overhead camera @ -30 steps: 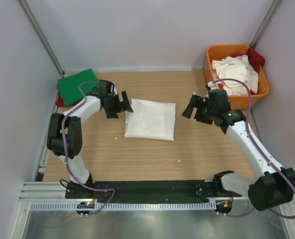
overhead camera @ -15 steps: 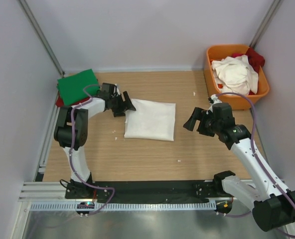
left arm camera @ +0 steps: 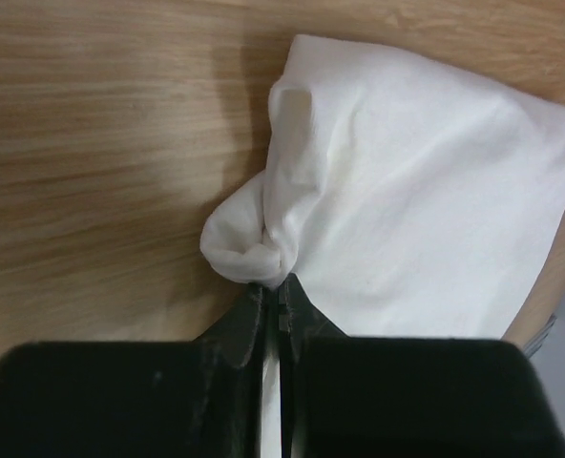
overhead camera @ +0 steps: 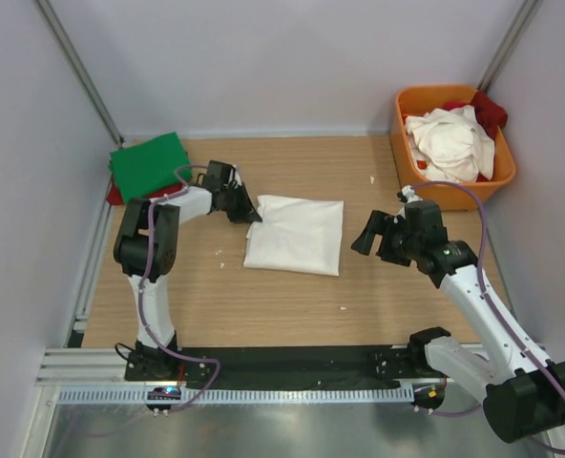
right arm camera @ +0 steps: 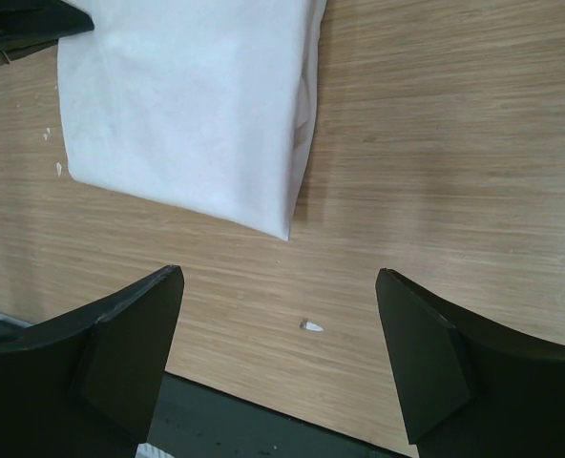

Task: Fold and stack the t-shirts
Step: Neatly place the folded tshirt to the corner

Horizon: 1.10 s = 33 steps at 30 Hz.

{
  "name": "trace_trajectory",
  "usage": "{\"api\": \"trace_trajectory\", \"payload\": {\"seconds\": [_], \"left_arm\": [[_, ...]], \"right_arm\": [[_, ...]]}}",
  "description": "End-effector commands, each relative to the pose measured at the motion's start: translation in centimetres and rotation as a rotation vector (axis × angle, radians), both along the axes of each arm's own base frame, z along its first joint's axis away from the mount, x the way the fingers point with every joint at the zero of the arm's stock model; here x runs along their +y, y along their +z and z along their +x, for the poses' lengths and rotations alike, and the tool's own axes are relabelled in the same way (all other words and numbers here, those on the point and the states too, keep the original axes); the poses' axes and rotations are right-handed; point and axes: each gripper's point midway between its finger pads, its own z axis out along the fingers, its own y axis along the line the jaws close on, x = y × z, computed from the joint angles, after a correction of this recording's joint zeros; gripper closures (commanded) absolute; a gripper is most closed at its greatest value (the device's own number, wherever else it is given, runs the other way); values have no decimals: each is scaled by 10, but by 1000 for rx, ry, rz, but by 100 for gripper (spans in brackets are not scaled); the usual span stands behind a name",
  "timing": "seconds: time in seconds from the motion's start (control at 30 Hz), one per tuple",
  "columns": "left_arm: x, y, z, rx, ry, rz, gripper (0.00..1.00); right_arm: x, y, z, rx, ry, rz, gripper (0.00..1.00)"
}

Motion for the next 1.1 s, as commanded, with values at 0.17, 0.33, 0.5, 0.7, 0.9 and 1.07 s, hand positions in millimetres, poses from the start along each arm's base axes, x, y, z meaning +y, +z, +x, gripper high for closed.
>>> {"api": "trace_trajectory", "payload": {"seconds": [0.17, 0.33, 0.5, 0.7, 0.9, 1.07], "left_arm": [[3, 91, 20, -72, -105, 23, 100], [28, 138, 46, -144, -86, 21, 100], [70, 172, 74, -182, 13, 30, 100], [101, 215, 100, -271, 77, 2, 100], [129, 236, 121, -311, 122, 0, 100], [156, 254, 139, -337, 195, -42, 100]], "right_arm": [[-1, 25, -4, -67, 21, 6, 12], [-4, 35, -9, -85, 17, 0, 11], [-5, 42, -14, -105, 12, 14, 11], [-7, 39, -18, -93, 21, -6, 12], [-7, 34, -17, -81, 22, -13, 12], [-8, 32, -18, -75, 25, -20, 12]]}}
